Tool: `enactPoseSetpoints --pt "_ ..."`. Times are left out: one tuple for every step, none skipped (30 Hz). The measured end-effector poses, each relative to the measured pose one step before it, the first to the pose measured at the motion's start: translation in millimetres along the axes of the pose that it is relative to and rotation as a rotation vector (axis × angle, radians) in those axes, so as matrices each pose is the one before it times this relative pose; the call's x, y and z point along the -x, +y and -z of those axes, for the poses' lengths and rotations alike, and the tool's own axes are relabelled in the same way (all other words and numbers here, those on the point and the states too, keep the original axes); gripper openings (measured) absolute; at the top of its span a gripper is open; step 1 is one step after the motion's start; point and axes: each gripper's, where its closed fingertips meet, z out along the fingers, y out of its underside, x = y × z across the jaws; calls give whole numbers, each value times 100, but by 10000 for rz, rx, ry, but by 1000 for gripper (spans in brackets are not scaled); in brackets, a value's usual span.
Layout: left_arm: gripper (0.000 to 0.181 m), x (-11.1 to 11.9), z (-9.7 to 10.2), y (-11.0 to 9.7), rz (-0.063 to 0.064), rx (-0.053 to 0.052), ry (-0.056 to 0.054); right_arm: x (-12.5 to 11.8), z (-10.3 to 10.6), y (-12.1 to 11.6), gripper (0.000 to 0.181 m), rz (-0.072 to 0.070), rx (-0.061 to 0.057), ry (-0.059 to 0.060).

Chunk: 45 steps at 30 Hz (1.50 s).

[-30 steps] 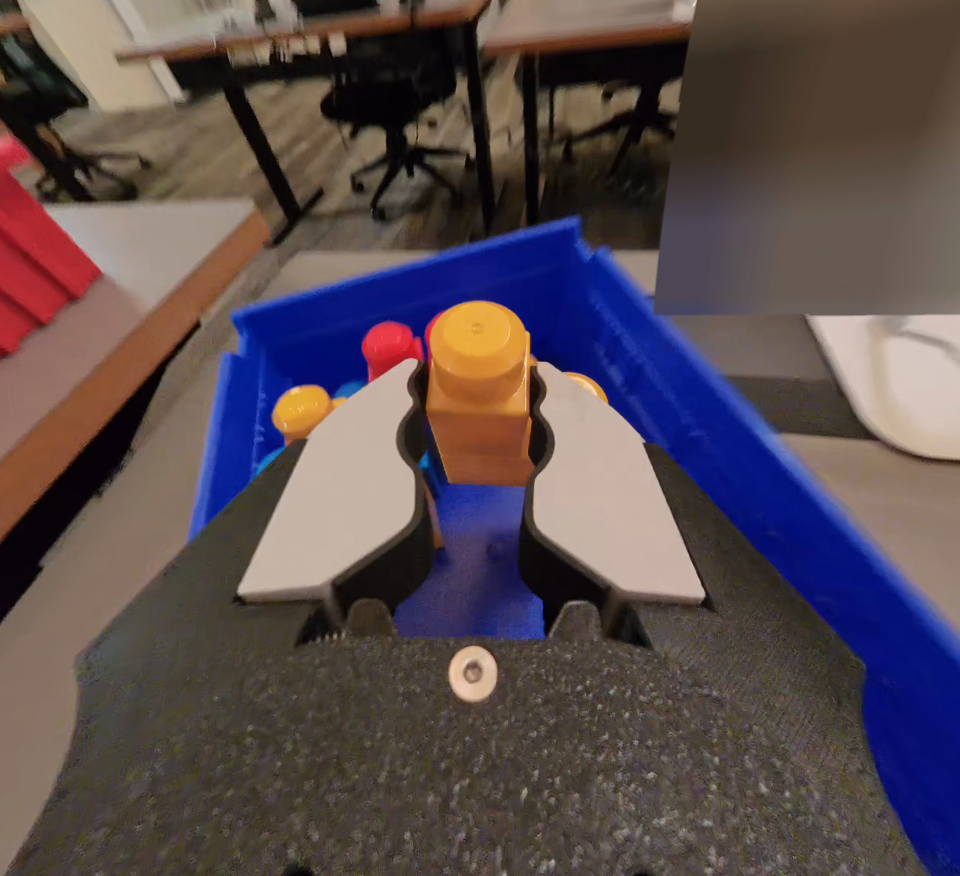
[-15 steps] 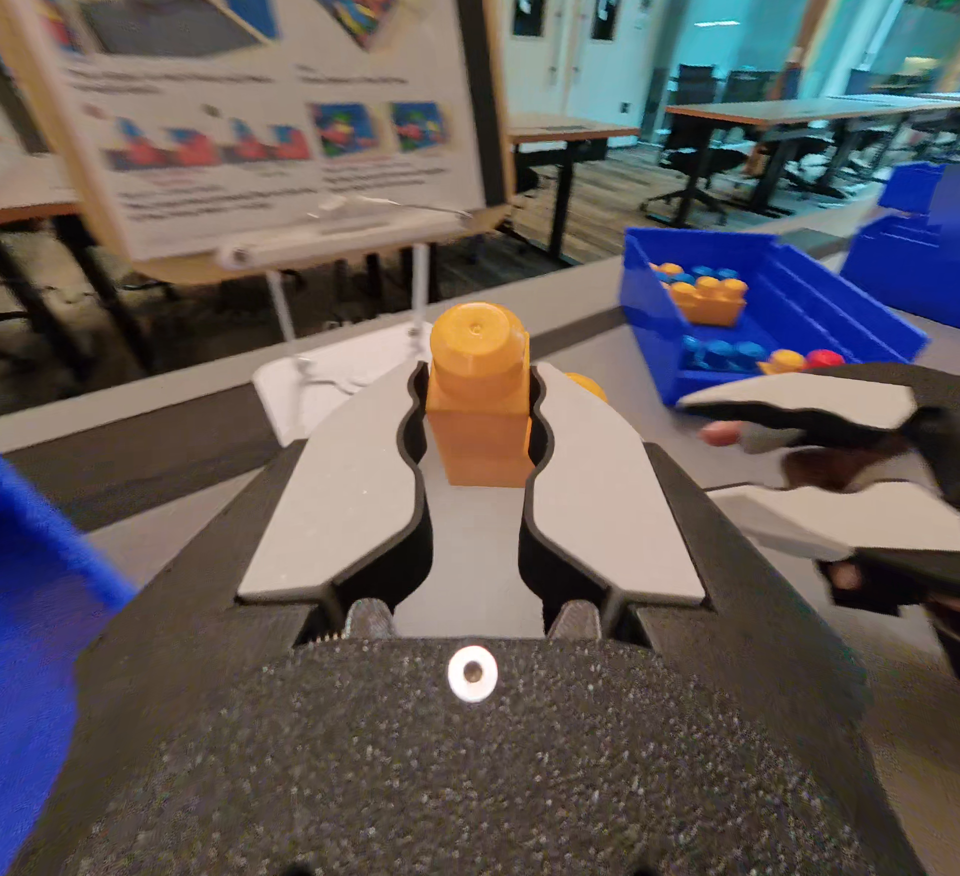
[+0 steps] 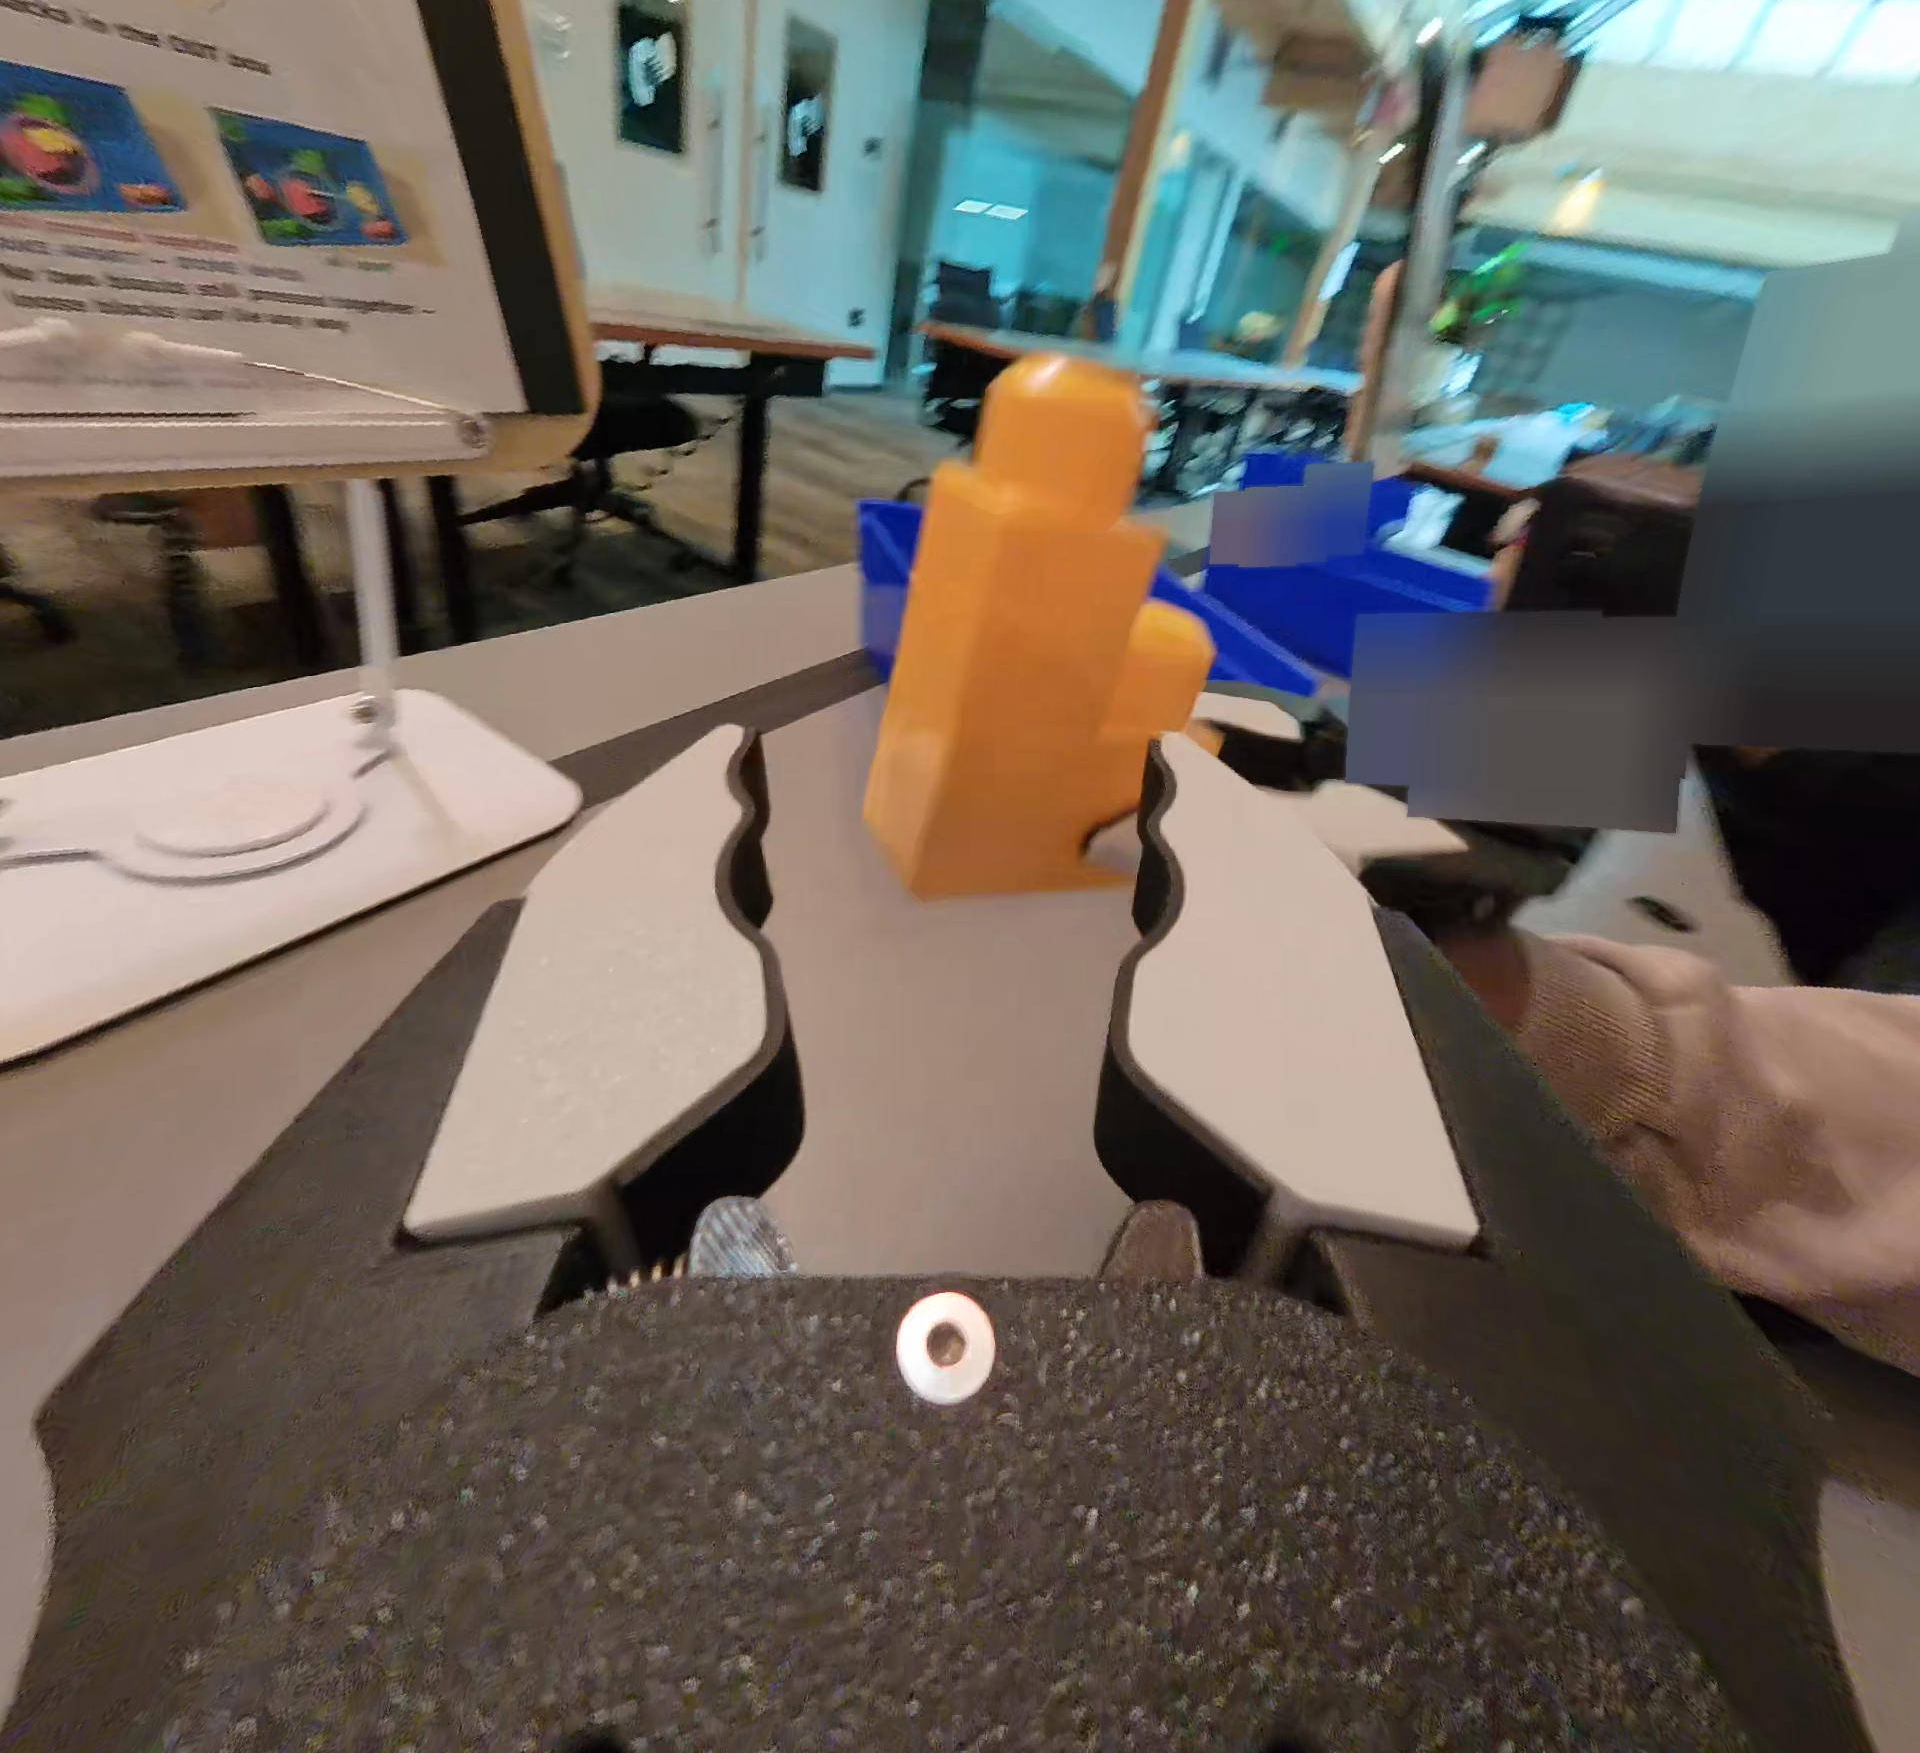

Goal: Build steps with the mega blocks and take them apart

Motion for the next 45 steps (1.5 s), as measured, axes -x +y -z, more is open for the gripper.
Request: enactPoseSetpoints --pt "67 -293 260 -108 325 -227 519 216 566 -1290 36 -728 -778 -662" --pt "67 -466 191 -2 401 -165 622 532 477 -1248 36 -824 -698 -835" --pt "66 -564 120 18 471 -154 647 680 346 -1072 36 -919 -582 -865" --pt "63 -820 75 -74 464 -201 744 616 241 -836 36 -821 -522 -720" --pt "61 -1004 0 -130 427 -220 786 464 134 -528 36 -618 -406 -501" --pt "61 -839 -101 -138 302 -190 579 364 27 -165 36 -379 -235 -352" --pt "59 -583 -162 -61 76 -111 327 456 -71 136 36 -235 -54 -368" --pt "58 -451 -189 61 -111 -8 180 418 -165 322 36 -176 70 -311" --pt "54 -416 -170 128 -179 55 137 332 -209 371 36 -101 86 -211" --pt "47 -443 -125 101 -173 65 152 282 -228 377 36 -76 79 -166" --pt "38 -307 -41 27 -157 19 77 232 -210 423 36 -28 122 -131" --pt "37 -148 60 -78 -171 -37 11 311 -187 433 36 7 166 -191" --pt "37 -102 95 -37 -122 25 21 116 -118 200 36 -34 58 -60" --pt "36 -39 116 53 -90 124 2 81 -74 186 36 -17 101 -57" --pt "36 -3 105 103 -138 149 -27 -20 -52 277 36 30 227 -2" --pt "36 27 104 107 -189 149 -41 -58 -18 318 36 19 326 13" --pt "36 30 154 82 -179 141 -14 -108 79 197 37 13 306 24" --pt "36 73 234 79 -143 167 19 -70 215 -49 39 49 203 -5" --pt "37 166 303 176 -175 218 -13 -128 346 -221 42 104 181 36" --pt "36 310 354 329 -226 284 -72 -179 428 -369 44 207 146 111" --pt "36 321 369 505 -197 348 -52 -220 500 -569 45 265 13 182" --pt "37 284 329 612 -119 353 0 -231 506 -608 44 255 -48 189" --pt "37 254 259 659 -62 333 23 -163 440 -436 43 224 9 137" --pt "36 221 172 678 -41 304 23 -109 317 -164 40 215 103 106" --pt "36 142 53 658 -39 277 47 -11 177 79 37 186 150 42" --pt "36 59 -48 622 -37 256 61 -9 53 158 36 95 119 37" --pt "36 -6 -144 547 -38 222 61 1 -53 165 34 -1 55 -1" --pt "37 -94 -173 352 -25 115 79 -48 -141 228 33 -97 60 11" --pt "36 -207 -186 159 11 33 125 -165 -195 459 32 -81 201 72" --pt "36 -260 -201 165 -17 89 125 14 -224 689 33 25 352 -40" --pt "36 -158 -183 292 -109 186 34 94 -225 582 33 57 264 -51" --pt "36 -129 -172 334 -133 209 16 165 -196 283 34 -20 86 -96" --pt "36 -155 -126 264 -62 142 62 244 -149 62 34 -78 -26 -151" --pt "36 -118 -62 104 8 34 68 212 -91 16 33 -51 -32 -142" --pt "36 -43 -3 7 28 -17 45 58 -12 -20 33 33 -29 -19" --pt "36 -10 25 -7 2 -16 18 18 18 46 33 65 35 0" --pt "37 -20 14 -5 7 -13 25 2 11 31 33 21 37 -8" --pt "37 -36 10 -18 21 -23 41 26 0 14 33 -3 39 -13" --pt "37 -60 15 -48 6 -41 47 39 -1 -14 33 32 66 -14" --pt "37 -96 7 -73 -6 -38 54 91 24 -43 33 55 57 -28" --pt "36 -110 8 -89 -12 -36 56 115 32 -107 32 28 13 -43" --pt "36 -65 81 -45 -26 -7 37 112 78 -205 32 21 -45 -54" --pt "36 41 188 93 -58 56 -7 13 339 -637 33 -48 -298 -28" --pt "36 236 275 177 -34 81 -86 -249 767 -1269 33 -131 -584 65" --pt "36 330 274 43 29 -18 -121 -333 987 -1413 32 -40 -513 124"
